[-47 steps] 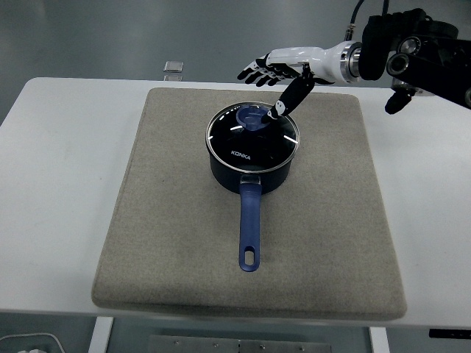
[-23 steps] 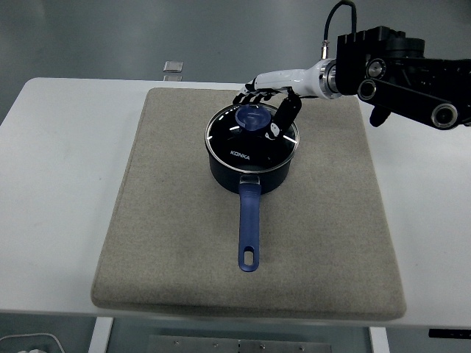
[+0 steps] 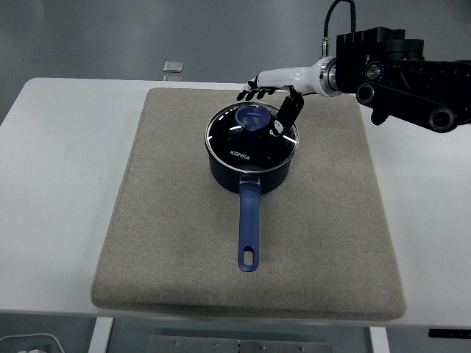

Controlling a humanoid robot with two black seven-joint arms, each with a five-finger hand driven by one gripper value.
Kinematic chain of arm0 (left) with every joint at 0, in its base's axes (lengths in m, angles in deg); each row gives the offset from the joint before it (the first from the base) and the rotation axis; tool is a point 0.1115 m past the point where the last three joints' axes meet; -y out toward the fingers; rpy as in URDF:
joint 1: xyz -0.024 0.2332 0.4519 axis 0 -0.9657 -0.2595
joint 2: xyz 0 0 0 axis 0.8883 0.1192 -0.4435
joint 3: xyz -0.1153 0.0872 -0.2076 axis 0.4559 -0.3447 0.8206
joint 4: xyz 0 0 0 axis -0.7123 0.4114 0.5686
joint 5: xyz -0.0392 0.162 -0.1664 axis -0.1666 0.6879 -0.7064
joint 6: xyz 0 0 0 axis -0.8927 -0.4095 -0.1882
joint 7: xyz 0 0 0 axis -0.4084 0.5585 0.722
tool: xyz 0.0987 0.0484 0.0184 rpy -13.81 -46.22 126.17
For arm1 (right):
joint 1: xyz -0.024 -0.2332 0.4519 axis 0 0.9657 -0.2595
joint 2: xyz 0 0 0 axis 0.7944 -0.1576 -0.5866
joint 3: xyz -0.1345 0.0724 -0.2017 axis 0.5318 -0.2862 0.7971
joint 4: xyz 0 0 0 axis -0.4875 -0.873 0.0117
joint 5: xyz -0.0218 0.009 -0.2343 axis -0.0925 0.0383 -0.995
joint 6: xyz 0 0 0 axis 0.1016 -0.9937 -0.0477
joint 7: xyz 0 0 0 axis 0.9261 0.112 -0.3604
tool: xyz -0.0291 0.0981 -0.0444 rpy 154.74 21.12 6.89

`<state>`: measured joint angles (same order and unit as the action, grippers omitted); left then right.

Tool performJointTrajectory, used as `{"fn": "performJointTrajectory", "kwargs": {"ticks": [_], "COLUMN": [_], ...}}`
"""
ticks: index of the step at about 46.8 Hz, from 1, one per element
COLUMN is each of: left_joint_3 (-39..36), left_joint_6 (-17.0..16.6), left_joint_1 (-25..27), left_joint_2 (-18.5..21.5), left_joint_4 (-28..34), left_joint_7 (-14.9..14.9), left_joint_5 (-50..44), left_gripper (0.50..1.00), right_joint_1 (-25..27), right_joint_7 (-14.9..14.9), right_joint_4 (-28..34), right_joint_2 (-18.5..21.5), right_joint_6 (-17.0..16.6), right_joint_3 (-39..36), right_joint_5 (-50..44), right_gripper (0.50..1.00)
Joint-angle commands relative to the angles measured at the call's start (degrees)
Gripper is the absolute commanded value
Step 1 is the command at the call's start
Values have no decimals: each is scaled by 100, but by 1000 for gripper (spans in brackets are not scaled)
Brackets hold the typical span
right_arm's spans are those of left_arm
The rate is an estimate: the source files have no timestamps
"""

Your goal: Lift the pot lid and place it to the right of the pot.

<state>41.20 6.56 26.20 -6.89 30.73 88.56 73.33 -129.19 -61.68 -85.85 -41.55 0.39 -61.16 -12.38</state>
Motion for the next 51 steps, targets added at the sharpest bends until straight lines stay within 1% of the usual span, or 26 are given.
{"fn": "performJointTrajectory", "kwargs": {"ticks": [1,5,13,14,16,22,35,38,41,46,51], "left_joint_3": [0,0,0,0,0,0,0,0,0,0,0], "left_joint_6": [0,0,0,0,0,0,0,0,0,0,0], "left_joint_1": [-9,0,0,-9,0,-9,-9,-9,0,-9,-9], "left_joint_2": [0,0,0,0,0,0,0,0,0,0,0], "left_joint_4": [0,0,0,0,0,0,0,0,0,0,0], "left_joint_7": [0,0,0,0,0,0,0,0,0,0,0], "left_joint_5": [-6,2,2,-6,2,-6,-6,2,2,2,-6], "left_gripper": [1000,1000,1000,1000,1000,1000,1000,1000,1000,1000,1000], "right_joint_1": [-14,-32,-23,-23,-23,-23,-23,-23,-32,-32,-93], "right_joint_7": [13,13,13,13,13,13,22,13,13,13,22], "right_joint_4": [-25,-131,-131,-131,-131,-131,-131,-131,-131,-131,-131], "right_joint_2": [0,35,88,88,88,79,79,79,79,71,79], "right_joint_6": [-47,-65,-65,-65,-65,-65,-65,-74,-74,-91,-109], "right_joint_3": [-9,-9,-9,-9,0,9,9,17,17,17,9], "right_joint_5": [9,9,0,0,-8,-17,-17,-17,-17,-17,-17], "right_gripper": [868,870,866,862,836,805,791,766,752,691,652]}}
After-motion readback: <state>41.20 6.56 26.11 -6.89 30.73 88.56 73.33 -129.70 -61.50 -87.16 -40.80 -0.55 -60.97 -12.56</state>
